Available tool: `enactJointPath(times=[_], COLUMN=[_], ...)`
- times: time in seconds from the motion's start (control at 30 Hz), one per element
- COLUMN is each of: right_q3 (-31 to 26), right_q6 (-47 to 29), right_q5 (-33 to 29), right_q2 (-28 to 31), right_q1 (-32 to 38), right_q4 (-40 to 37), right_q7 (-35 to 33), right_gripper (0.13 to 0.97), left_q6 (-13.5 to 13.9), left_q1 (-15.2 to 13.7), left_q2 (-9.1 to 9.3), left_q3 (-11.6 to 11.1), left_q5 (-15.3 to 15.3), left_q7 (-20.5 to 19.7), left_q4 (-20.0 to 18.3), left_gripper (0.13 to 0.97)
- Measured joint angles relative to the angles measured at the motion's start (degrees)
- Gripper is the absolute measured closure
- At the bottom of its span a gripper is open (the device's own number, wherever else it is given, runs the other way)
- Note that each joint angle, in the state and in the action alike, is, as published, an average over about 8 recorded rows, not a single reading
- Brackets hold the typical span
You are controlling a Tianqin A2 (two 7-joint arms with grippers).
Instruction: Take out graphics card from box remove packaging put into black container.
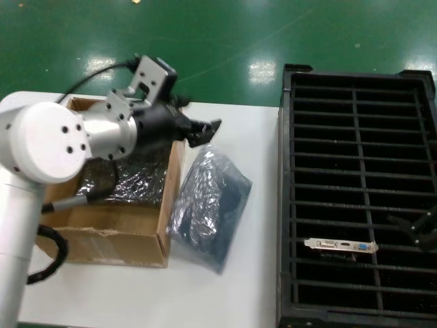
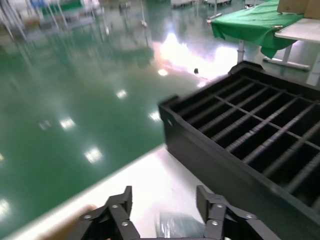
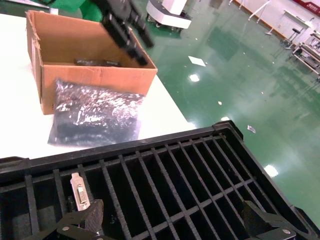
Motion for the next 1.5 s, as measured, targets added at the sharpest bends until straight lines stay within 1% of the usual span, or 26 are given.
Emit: enactJointPath(times=[0.13, 0.17, 0.23, 0.33, 0.43, 0.47, 0.53, 0.6, 0.73, 0.87, 1.13, 1.5], right_q3=[0.0, 0.0, 0.0, 0.0, 0.0, 0.0, 0.0, 0.0, 0.2, 0.3, 0.6, 1.1], right_q6=[0.0, 0.0, 0.0, 0.0, 0.0, 0.1, 0.4, 1.0, 3.0, 5.7, 11.6, 20.0], right_q5=[0.0, 0.0, 0.0, 0.0, 0.0, 0.0, 0.2, 0.5, 1.6, 2.9, 6.0, 10.3], right_q2=[0.0, 0.0, 0.0, 0.0, 0.0, -0.1, -0.3, -0.6, -1.8, -3.4, -6.8, -11.8], right_q1=[0.0, 0.0, 0.0, 0.0, 0.0, -0.1, -0.2, -0.5, -1.5, -2.8, -5.8, -10.0], right_q4=[0.0, 0.0, 0.0, 0.0, 0.0, 0.0, -0.1, -0.2, -0.6, -1.1, -2.2, -3.8], right_q7=[0.0, 0.0, 0.0, 0.0, 0.0, 0.0, -0.2, -0.6, -1.7, -3.2, -6.5, -11.2], right_gripper=[0.129, 0.129, 0.129, 0.129, 0.129, 0.129, 0.129, 0.129, 0.129, 0.129, 0.129, 0.129], left_q6=[-2.2, -2.9, -4.7, -8.6, -12.8, -13.9, -15.5, -16.3, -17.3, -19.2, -23.6, -29.8], left_q1=[1.4, 2.0, 3.7, 6.9, 10.1, 11.0, 12.2, 12.9, 13.9, 15.7, 19.7, 25.4], left_q2=[-2.79, -3.52, -4.94, -6.57, -7.58, -7.76, -7.94, -7.93, -7.69, -7.43, -6.85, -6.04], left_q3=[-0.2, -0.3, -0.8, -2.2, -4.0, -4.4, -5.0, -5.3, -5.1, -5.2, -5.4, -5.7], left_q5=[0.9, 1.4, 2.9, 6.5, 10.5, 11.5, 12.4, 12.1, 9.0, 5.6, -2.1, -13.0], left_q7=[4.3, 5.5, 8.3, 13.1, 18.3, 19.7, 21.5, 22.4, 22.6, 23.7, 26.5, 30.4], left_q4=[-6.4, -8.2, -11.9, -16.9, -20.8, -21.6, -22.6, -22.9, -22.3, -22.0, -21.4, -20.6], left_gripper=[0.615, 0.615, 0.561, 0.480, 0.399, 0.399, 0.361, 0.322, 0.244, 0.244, 0.155, 0.132])
